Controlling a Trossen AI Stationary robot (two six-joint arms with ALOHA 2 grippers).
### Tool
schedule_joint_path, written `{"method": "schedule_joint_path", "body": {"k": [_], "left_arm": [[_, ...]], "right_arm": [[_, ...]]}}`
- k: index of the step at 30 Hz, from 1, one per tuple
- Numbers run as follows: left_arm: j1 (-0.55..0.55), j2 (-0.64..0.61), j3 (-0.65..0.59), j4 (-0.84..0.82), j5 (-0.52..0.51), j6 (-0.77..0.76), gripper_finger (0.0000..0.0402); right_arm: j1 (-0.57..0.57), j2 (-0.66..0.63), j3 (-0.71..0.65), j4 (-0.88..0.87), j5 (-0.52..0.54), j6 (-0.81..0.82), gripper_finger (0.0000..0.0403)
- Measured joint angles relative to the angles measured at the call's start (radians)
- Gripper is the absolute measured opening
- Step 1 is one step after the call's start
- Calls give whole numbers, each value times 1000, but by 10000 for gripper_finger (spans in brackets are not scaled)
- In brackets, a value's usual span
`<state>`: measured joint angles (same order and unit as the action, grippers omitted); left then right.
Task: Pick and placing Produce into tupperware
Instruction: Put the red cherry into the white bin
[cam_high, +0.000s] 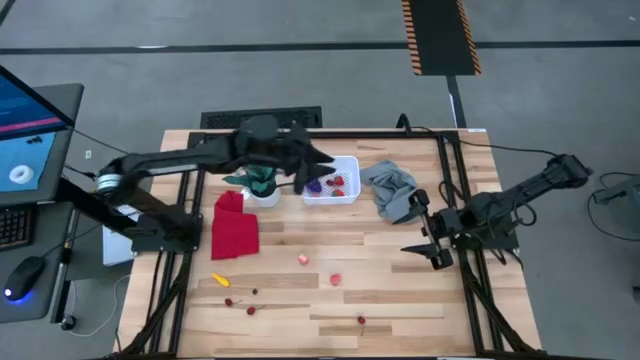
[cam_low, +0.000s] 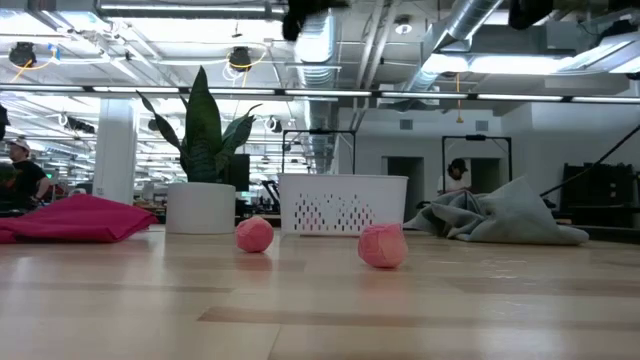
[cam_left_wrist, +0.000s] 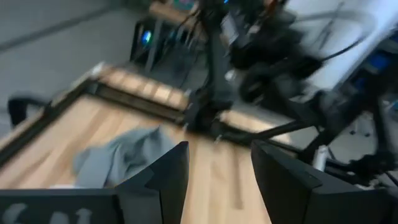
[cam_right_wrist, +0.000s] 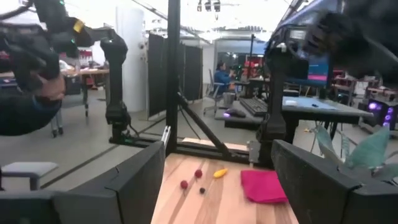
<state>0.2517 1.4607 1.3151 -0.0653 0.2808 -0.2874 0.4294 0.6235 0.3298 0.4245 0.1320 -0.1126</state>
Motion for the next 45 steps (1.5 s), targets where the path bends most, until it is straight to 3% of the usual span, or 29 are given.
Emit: {"method": "schedule_joint_path", "body": {"k": [8, 12, 18, 22, 27, 30, 34, 45], "left_arm": [[-172, -191, 0, -134, -94, 63, 160], [-300, -249, -33, -142, -202, 98, 160], [-494, -307, -93, -147, -352, 157, 160], [-629, -355, -201, -33, -448, 201, 160], [-766, -418, -395, 258, -592, 242, 160], [-820, -456, -481, 299, -663, 242, 160], [-879, -478, -566, 335, -674, 244, 160], [-1017, -505, -778, 582, -786, 406, 160]], "right_arm": [[0, 145, 0, 164, 6, 36, 317], [0, 206, 2, 240, 90, 61, 317], [0, 276, 45, 195, 180, 85, 317], [0, 345, 97, 154, 180, 106, 317], [-1, 469, 181, 111, 180, 112, 317], [0, 555, 242, 102, 179, 111, 317], [0, 678, 341, 99, 148, 107, 317], [-8, 1126, 729, -131, 95, 140, 317]]}}
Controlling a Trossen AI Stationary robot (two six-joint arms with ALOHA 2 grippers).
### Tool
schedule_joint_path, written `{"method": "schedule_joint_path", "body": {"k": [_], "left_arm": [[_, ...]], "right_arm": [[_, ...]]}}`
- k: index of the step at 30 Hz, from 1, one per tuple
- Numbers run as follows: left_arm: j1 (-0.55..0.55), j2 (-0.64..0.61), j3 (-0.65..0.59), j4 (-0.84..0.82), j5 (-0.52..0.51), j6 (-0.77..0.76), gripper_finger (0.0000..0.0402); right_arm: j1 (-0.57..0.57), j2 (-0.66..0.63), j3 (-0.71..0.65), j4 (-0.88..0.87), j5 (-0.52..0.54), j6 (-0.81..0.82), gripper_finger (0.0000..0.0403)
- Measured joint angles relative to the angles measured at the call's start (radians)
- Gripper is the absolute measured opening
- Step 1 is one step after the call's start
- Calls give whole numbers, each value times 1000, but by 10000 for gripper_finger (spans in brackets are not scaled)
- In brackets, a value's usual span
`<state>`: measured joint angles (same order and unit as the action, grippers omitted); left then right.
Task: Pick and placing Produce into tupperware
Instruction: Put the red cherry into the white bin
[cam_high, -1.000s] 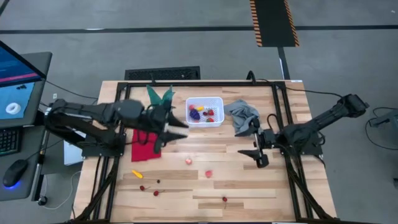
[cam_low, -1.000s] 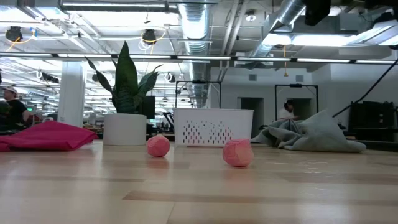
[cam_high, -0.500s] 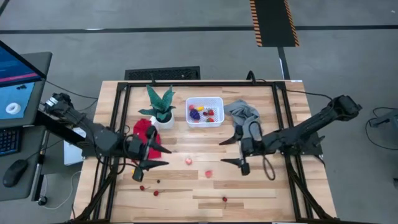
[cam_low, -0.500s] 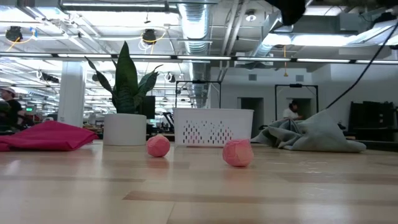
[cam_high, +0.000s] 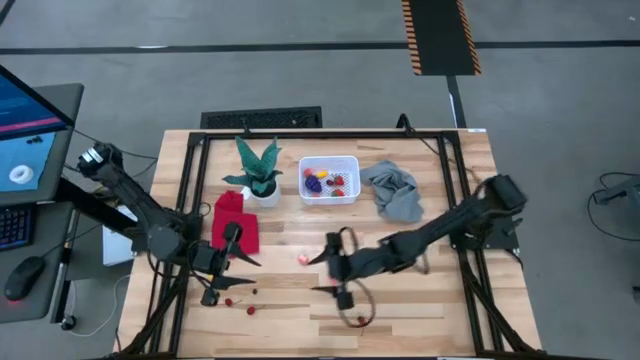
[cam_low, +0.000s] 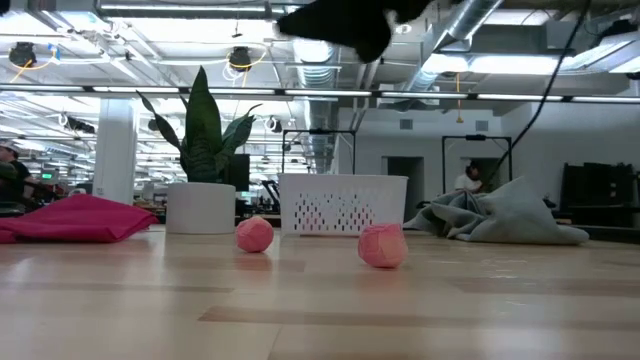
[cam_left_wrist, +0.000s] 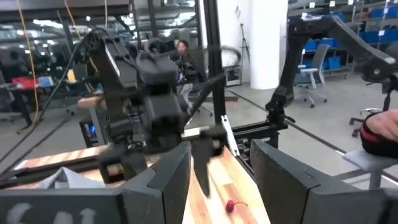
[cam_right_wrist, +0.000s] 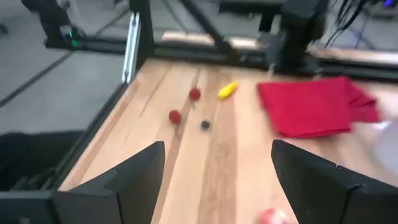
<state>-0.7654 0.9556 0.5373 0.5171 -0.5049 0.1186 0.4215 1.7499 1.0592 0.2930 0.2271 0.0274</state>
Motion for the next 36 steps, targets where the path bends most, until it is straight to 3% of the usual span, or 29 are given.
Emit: {"method": "schedule_joint_path", "body": {"k": [10, 21, 26, 36], "left_arm": [[-117, -29, -90, 86, -22, 113, 160], [-185, -34, -92, 111, -82, 168, 160], [-242, -62, -92, 106, -189, 196, 160], [-280, -66, -92, 91, -197, 208, 160]], "right_arm": [[-4, 307, 311, -140, -49, 19, 317], [-19, 576, 719, -398, -151, -35, 317], [-40, 657, 834, -426, -201, -35, 317], [-87, 743, 959, -463, -264, -3, 317]]}}
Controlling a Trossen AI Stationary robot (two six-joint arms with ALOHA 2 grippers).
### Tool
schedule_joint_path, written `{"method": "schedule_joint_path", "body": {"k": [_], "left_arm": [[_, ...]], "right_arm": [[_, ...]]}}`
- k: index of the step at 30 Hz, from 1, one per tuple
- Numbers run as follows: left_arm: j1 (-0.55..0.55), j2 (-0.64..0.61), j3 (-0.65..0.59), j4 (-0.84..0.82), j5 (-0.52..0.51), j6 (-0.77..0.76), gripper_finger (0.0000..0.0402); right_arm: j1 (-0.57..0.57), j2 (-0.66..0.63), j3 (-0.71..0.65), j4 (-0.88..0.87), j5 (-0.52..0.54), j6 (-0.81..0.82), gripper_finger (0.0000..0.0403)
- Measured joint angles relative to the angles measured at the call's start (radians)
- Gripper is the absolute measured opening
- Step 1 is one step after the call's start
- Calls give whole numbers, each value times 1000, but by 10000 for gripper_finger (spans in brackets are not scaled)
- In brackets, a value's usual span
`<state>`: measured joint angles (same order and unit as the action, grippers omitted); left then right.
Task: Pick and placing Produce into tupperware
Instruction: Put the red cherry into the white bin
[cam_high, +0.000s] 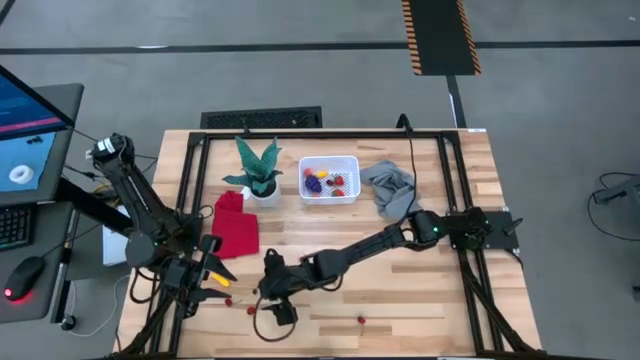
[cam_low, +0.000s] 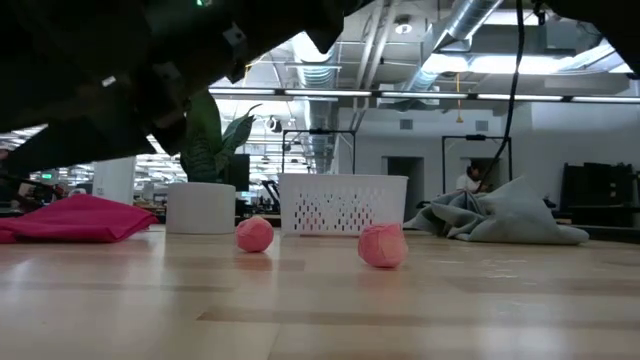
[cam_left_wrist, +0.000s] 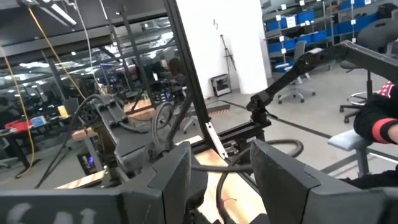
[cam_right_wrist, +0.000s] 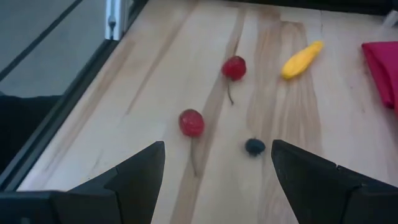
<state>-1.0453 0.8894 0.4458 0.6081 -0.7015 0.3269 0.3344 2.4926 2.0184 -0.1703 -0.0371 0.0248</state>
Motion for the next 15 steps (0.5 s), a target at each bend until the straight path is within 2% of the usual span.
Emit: {"method": "schedule_joint_path", "body": {"k": [10, 15], "left_arm": [[-1, 0, 0, -11, 0, 0, 160], [-1, 0, 0, -11, 0, 0, 160]], "right_arm": [[6, 8, 3, 15, -24, 22, 317], [8, 50, 1, 80, -101, 47, 317]]}}
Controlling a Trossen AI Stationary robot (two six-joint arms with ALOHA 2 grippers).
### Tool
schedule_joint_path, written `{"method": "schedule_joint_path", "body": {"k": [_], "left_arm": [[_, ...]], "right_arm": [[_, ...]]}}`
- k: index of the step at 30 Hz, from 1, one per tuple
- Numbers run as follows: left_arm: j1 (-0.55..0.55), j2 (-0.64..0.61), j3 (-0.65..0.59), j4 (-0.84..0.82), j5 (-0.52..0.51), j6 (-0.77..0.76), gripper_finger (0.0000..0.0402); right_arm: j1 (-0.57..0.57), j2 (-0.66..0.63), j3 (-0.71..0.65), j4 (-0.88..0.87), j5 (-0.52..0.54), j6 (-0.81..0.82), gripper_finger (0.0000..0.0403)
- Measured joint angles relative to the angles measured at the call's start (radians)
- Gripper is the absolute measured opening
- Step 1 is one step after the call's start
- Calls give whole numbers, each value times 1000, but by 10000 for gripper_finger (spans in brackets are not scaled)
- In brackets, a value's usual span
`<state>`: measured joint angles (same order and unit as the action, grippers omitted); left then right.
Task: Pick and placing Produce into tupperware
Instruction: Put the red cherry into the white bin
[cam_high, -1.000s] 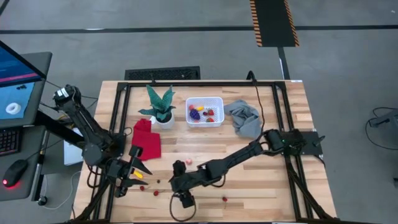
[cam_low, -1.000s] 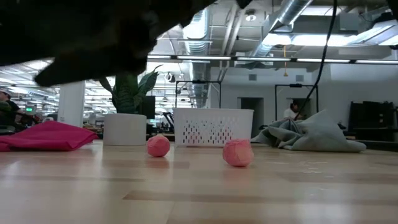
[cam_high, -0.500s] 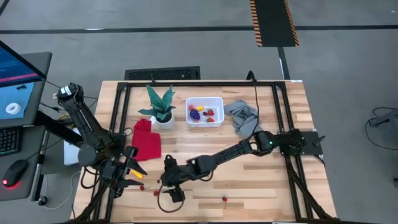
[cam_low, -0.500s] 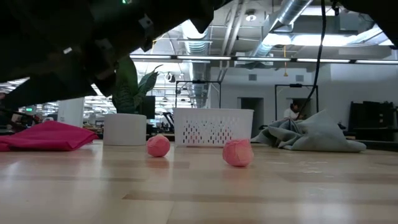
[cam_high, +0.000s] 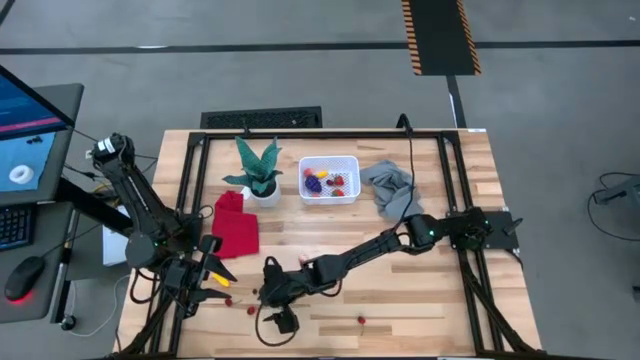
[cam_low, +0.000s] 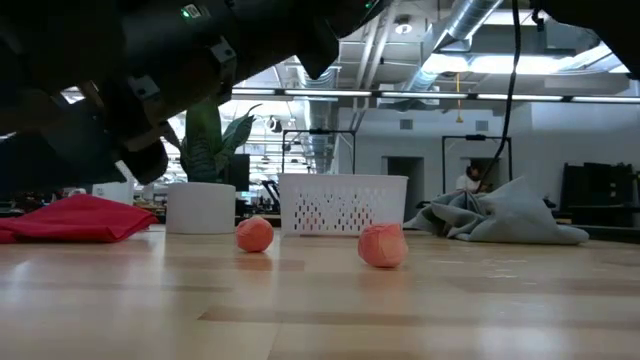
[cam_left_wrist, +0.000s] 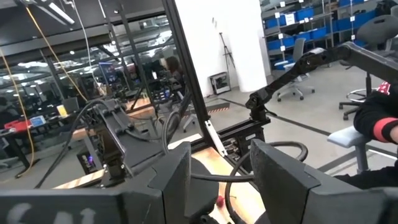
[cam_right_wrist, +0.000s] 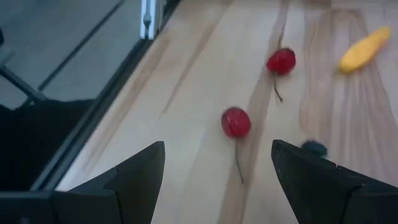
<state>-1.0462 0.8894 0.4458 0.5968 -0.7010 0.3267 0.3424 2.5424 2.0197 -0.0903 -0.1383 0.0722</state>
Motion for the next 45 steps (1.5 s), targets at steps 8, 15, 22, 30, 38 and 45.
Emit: {"method": "schedule_joint_path", "body": {"k": [8, 15, 22, 30, 38, 45], "left_arm": [[0, 0, 0, -5, 6, -1, 160], [0, 0, 0, -6, 6, -5, 160], [0, 0, 0, -10, 6, -15, 160], [-3, 0, 0, -17, 5, -29, 160], [-4, 0, 1, -45, 4, -67, 160], [-4, 0, 1, -148, -147, -195, 160]], "right_arm": [[-22, 3, 0, 17, 8, 25, 317], [-20, 30, -1, 39, 7, 34, 317], [-16, 49, 0, 35, 6, 32, 317], [-8, -67, -1, -168, 32, -45, 317], [0, -228, -2, -365, 55, -116, 317], [18, -416, -2, -681, 177, -113, 317]]}}
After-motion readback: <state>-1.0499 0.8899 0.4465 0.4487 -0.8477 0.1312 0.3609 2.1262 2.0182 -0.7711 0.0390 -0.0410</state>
